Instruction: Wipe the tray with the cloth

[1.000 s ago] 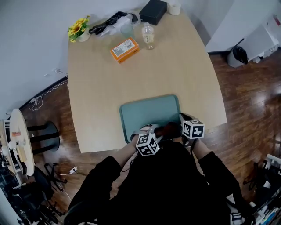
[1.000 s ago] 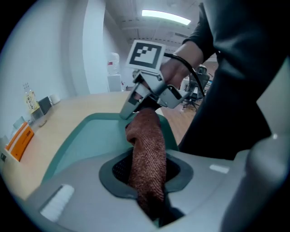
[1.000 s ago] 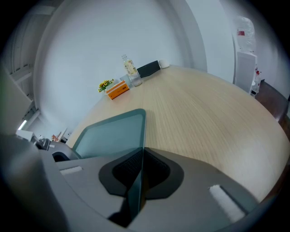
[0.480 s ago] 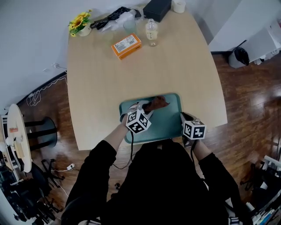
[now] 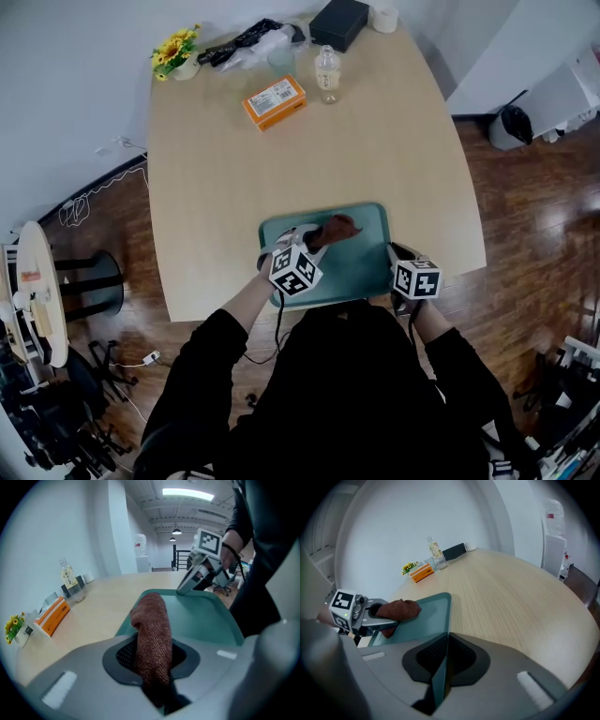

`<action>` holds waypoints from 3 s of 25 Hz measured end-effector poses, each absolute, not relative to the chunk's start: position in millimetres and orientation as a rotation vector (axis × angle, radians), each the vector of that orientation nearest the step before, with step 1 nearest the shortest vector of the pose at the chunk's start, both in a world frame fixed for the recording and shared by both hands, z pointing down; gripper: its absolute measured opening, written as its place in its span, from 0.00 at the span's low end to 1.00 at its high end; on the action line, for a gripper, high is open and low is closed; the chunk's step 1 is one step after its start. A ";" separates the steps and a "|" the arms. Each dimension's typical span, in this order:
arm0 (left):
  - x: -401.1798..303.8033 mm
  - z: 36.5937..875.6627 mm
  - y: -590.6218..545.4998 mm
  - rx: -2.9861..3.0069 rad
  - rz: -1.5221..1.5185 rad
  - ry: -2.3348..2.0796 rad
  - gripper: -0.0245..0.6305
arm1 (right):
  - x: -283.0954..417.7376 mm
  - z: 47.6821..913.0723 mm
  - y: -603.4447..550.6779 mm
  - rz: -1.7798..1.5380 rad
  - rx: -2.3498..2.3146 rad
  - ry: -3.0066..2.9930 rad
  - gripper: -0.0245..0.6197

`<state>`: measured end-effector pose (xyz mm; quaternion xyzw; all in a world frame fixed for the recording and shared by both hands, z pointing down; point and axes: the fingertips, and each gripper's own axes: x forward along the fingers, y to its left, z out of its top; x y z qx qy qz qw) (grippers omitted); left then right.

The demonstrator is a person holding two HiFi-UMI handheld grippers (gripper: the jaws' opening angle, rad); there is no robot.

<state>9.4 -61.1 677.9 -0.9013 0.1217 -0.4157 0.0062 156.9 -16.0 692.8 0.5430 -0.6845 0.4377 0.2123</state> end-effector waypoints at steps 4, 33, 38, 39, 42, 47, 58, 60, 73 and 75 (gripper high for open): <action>7.3 678.8 10.1 -2.872 -1.280 0.236 0.14 | 159.4 694.6 -15.0 1.220 1.510 -1.892 0.06; -76.4 685.7 31.0 -2.776 -1.303 0.079 0.14 | 159.3 695.2 -17.8 1.138 1.480 -1.856 0.07; -76.2 685.0 96.1 -2.742 -1.233 -0.025 0.14 | 160.4 694.0 -18.2 1.124 1.479 -1.851 0.07; -76.4 685.0 96.5 -2.745 -1.228 -0.027 0.14 | 160.0 694.0 -18.0 1.123 1.476 -1.851 0.07; -81.8 686.9 87.0 -2.712 -1.220 -0.045 0.14 | 159.0 694.6 -17.1 1.123 1.470 -1.849 0.07; -100.6 691.9 -6.6 -2.666 -1.263 0.180 0.14 | 157.2 694.5 -18.1 1.120 1.463 -1.846 0.07; -113.5 682.0 -122.8 -2.752 -1.288 0.616 0.14 | 155.3 694.1 -18.6 1.129 1.471 -1.875 0.07; -113.6 682.3 -123.4 -2.743 -1.301 0.659 0.14 | 155.6 693.9 -18.7 1.128 1.467 -1.880 0.07; -83.3 599.5 -91.6 -2.841 -1.218 1.002 0.14 | 155.3 697.6 -18.3 1.138 1.443 -1.902 0.07; -78.7 585.0 -79.2 -2.947 -1.164 1.133 0.14 | 157.0 694.2 -20.5 1.147 1.464 -1.905 0.08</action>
